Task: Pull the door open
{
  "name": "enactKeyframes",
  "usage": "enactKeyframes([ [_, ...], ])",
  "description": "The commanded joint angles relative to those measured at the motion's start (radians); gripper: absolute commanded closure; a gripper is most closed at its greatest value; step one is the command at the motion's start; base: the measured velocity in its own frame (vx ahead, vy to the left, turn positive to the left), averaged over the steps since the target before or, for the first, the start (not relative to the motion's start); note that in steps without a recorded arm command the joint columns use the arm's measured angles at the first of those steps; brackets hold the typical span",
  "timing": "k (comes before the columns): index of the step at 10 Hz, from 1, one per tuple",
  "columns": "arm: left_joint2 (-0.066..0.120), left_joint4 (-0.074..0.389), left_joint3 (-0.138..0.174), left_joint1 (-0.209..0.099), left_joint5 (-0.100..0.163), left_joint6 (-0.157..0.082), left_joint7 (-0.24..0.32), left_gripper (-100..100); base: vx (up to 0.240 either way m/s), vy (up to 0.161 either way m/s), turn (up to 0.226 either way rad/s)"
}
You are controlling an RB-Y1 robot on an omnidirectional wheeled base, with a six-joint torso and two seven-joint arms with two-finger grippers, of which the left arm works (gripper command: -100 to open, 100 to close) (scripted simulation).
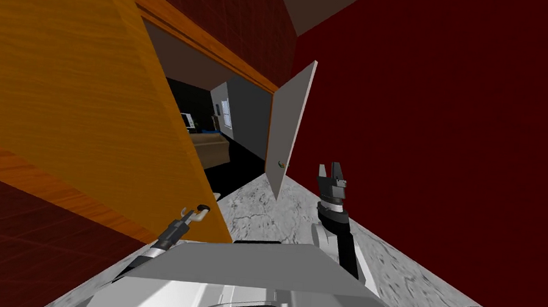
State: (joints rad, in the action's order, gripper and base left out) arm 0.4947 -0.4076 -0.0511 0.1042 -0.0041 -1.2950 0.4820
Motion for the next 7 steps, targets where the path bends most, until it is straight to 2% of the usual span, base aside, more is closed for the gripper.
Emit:
enactKeyframes([
  [1, 0.000, 0.013, -0.001, 0.000, -0.001, -0.022, 0.001, 100, -0.213, 0.084, -0.252],
  [7, 0.005, 0.043, -0.003, 0.026, 0.000, -0.082, 0.008, 100, -0.214, 0.072, -0.185],
])
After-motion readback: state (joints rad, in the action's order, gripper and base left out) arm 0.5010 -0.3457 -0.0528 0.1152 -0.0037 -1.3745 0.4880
